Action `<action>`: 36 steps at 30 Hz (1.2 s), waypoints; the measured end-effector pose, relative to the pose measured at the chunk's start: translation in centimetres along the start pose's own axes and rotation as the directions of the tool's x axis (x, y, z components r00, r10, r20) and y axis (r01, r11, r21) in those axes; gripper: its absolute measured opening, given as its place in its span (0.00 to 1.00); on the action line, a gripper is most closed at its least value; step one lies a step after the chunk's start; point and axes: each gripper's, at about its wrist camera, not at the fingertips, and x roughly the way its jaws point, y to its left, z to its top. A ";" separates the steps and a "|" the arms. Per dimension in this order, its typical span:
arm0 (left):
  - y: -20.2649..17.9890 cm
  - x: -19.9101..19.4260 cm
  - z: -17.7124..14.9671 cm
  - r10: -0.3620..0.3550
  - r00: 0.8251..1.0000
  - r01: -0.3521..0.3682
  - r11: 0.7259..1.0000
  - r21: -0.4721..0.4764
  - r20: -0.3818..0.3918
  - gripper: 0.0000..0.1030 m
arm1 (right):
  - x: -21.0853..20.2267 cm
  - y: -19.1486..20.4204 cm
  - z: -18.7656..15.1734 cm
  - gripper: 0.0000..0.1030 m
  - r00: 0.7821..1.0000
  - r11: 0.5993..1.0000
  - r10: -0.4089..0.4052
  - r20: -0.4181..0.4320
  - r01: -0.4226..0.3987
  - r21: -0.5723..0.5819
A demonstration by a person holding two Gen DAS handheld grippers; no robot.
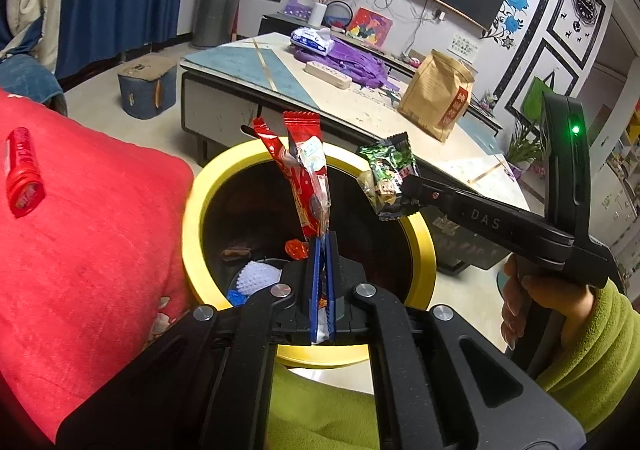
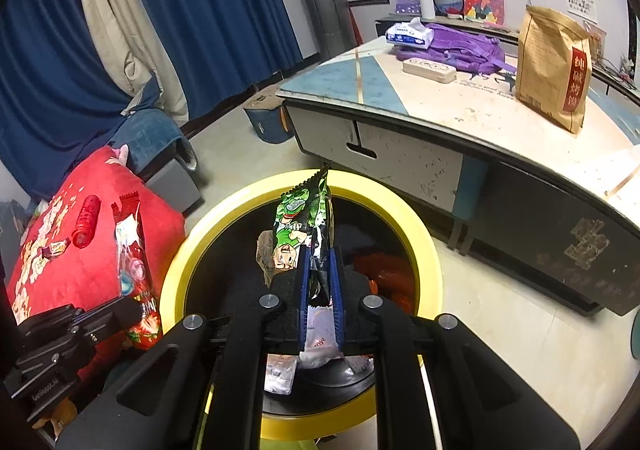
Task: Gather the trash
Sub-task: 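Open both tools to drop the snack bag and wrappers into the bin, then move both open tools back over the red can and purple wrapper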
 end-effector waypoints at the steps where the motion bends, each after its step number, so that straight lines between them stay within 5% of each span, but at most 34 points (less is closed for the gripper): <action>1: -0.1 0.0 0.0 0.000 1.000 0.000 1.000 0.001 -0.002 0.00 | 0.1 -0.1 0.0 0.14 1.000 1.000 0.000 -0.004 0.000 0.007; 4: -0.1 0.4 -0.1 -0.014 1.000 0.014 1.000 0.002 -0.017 0.01 | 0.2 -0.5 -0.1 0.17 1.000 1.000 0.001 -0.009 -0.001 0.020; 7: -0.2 0.7 -0.2 -0.023 0.999 0.022 1.000 -0.005 -0.032 0.11 | 0.1 -1.0 0.0 0.32 1.000 0.999 -0.005 -0.005 0.005 0.042; 9: -0.3 0.7 -0.3 -0.016 0.999 0.016 1.000 0.000 -0.031 0.24 | -0.1 -1.3 0.0 0.38 1.000 0.999 -0.009 0.002 0.009 0.054; 11: -0.2 0.5 -0.3 -0.002 1.000 0.002 1.000 -0.001 -0.023 0.52 | -0.4 -1.5 0.2 0.42 1.000 0.998 -0.015 0.012 0.015 0.063; 15: 0.7 -0.5 -0.1 0.023 1.000 -0.022 0.999 -0.046 0.009 0.90 | -1.0 -1.7 0.5 0.53 0.999 0.997 -0.017 0.038 0.014 0.074; 22: 2.4 -3.9 0.4 0.139 0.987 -0.132 0.988 -0.081 0.084 0.90 | -2.2 0.1 0.8 0.61 0.997 1.000 0.002 0.083 -0.004 0.027; 36: 7.8 -10.5 0.6 0.348 0.920 -0.313 0.929 -0.196 0.179 0.90 | -5.3 9.4 0.6 0.73 0.978 0.974 0.156 0.137 -0.130 -0.187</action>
